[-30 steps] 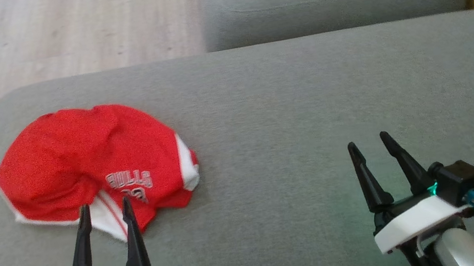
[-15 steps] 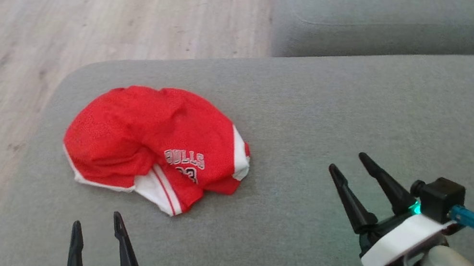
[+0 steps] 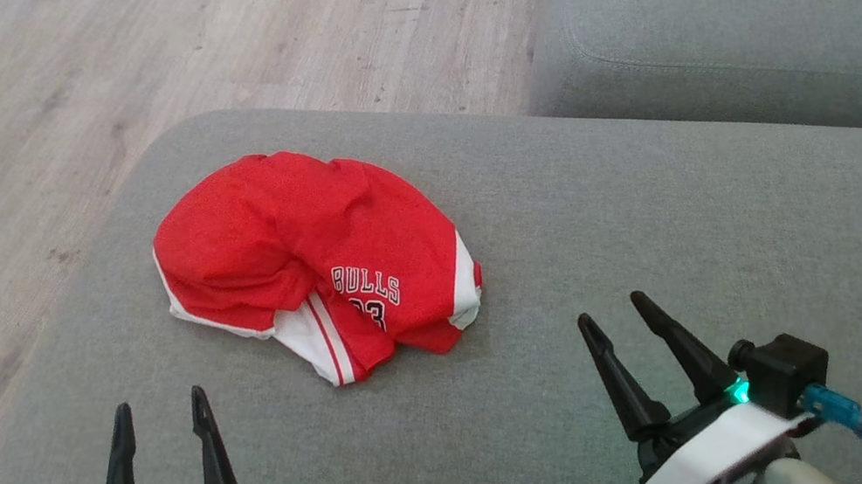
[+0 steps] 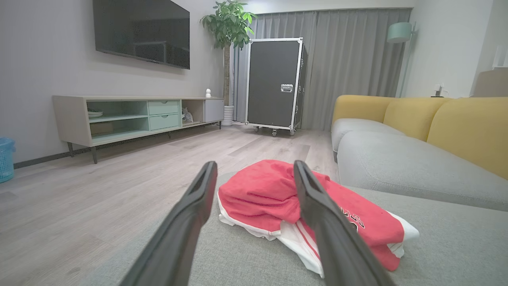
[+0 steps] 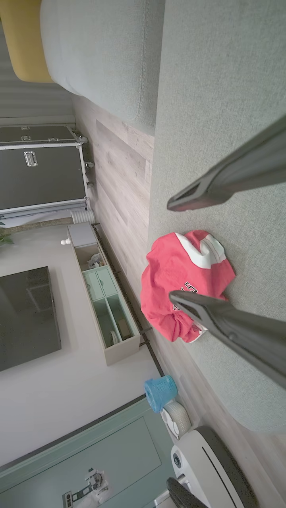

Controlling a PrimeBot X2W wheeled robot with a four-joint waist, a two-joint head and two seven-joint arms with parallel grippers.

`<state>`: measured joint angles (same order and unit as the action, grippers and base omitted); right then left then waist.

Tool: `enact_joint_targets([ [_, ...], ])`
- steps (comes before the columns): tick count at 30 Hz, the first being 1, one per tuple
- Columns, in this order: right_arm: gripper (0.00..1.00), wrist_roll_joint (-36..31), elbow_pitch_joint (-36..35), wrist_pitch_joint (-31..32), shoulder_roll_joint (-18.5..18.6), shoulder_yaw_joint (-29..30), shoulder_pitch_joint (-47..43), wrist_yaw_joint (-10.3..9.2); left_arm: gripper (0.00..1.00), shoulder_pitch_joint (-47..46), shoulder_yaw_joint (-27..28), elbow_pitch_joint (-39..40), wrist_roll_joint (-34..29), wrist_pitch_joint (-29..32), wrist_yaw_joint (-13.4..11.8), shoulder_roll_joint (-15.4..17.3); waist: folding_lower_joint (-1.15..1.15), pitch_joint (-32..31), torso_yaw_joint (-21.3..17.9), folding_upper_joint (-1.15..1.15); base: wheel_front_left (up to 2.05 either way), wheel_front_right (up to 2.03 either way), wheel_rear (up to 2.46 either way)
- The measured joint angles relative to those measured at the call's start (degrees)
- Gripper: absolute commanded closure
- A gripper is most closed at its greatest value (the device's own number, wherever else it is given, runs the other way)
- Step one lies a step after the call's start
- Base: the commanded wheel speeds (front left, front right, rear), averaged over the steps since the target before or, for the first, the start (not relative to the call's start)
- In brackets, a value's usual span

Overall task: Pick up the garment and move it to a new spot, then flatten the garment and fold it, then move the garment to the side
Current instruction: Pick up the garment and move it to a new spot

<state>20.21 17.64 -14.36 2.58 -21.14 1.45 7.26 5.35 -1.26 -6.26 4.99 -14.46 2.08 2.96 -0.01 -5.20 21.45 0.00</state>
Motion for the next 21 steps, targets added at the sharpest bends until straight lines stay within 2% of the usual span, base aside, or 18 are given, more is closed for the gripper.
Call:
enact_joint_targets([
  [7,0.0,-0.03,-0.55,0.0,0.0,-0.19,0.05,0.0,0.0,-0.35,0.05,-0.77,-1.25,0.0,1.52,0.54,0.0,1.32,-1.14,0.0,0.0,0.0,0.0],
  [10,0.0,-0.08,-0.94,0.0,0.01,0.63,0.3,0.0,0.0,-2.91,-0.68,-3.03,-1.64,0.01,2.9,2.38,0.0,2.69,-1.94,0.0,0.0,0.0,0.0],
  [13,0.0,-0.35,-1.25,0.0,0.01,1.15,0.89,0.0,0.0,-9.29,-2.3,-7.24,-2.03,0.01,4.06,5.42,0.01,4.36,-2.95,0.0,0.0,0.0,0.0],
  [15,0.0,-0.85,-1.55,0.0,0.02,1.54,1.65,0.0,0.0,-14.73,-4.45,-10.38,-1.91,0.87,4.87,7.65,0.01,5.53,-3.73,0.0,0.0,0.0,0.0],
  [17,0.0,-1.31,-2.27,-0.01,0.02,2.07,2.74,0.0,0.0,-20.43,-7.69,-13.33,-1.08,4.23,5.08,9.75,0.01,6.97,-4.47,0.0,0.0,0.0,0.0],
  [21,0.0,-2.09,-3.41,-0.01,0.04,3.44,5.49,0.0,0.0,-31.6,-18.71,-18.4,5.39,12.24,5.49,15.27,0.02,10.26,-6.1,0.0,0.0,0.0,0.0],
])
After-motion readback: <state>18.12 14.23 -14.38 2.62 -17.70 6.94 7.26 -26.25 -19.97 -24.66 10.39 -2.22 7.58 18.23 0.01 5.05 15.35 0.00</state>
